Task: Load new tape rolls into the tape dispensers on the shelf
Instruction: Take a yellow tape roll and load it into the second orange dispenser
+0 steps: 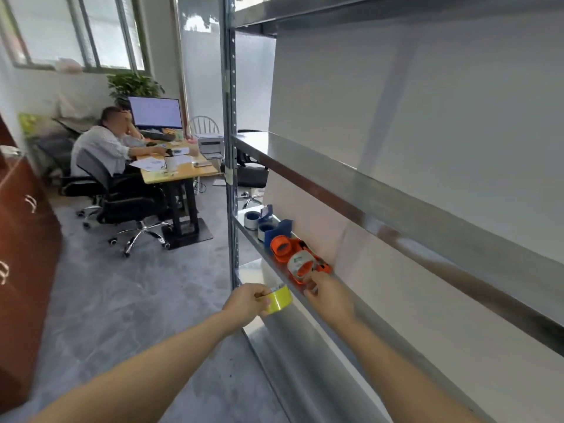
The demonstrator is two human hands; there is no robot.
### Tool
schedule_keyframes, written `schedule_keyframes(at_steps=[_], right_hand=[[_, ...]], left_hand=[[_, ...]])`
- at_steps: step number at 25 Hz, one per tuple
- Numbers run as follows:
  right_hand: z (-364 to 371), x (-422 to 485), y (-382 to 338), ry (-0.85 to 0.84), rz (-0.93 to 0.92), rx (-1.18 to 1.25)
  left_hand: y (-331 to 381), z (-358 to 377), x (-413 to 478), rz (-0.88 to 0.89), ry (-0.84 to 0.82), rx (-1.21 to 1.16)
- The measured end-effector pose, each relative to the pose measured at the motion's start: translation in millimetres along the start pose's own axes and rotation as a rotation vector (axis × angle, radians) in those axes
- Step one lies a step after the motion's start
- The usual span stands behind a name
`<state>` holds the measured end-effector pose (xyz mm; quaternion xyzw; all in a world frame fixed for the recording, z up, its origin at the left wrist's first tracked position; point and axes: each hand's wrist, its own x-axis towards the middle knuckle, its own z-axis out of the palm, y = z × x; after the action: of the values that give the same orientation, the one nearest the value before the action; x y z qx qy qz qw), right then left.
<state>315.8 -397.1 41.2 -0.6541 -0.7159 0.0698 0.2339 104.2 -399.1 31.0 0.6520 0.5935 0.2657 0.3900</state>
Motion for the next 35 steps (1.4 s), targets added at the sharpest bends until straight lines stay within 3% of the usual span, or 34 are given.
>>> schedule_keyframes(at_steps=[6,14,20,24,28,31,35], right_hand=[[34,72,-14,-0.025,0.081,0.114],[74,179,24,-0.013,0.204,0.513],[88,221,46,-0.274,0.064,0.524],[89,238,50,-0.388,0.068,0.518],[97,246,50,-0.287,0.21,0.494],[107,250,47,-0.223,0.382,0.531],[114,254,29,-0.135,0.522,0.568]], left_hand=[[-6,-25,82,-0.018,-0.026,-0.001],[3,-26,204,0.01,-0.082,0.017],[7,-33,266,0.039,-0.225,0.059],[8,-38,296,0.171,-0.33,0.196],[2,-40,329,0.429,-0.343,0.2],[0,-44,351,0.289,-0.249,0.238],[0,-56,380,0.148,-0.492,0.289]])
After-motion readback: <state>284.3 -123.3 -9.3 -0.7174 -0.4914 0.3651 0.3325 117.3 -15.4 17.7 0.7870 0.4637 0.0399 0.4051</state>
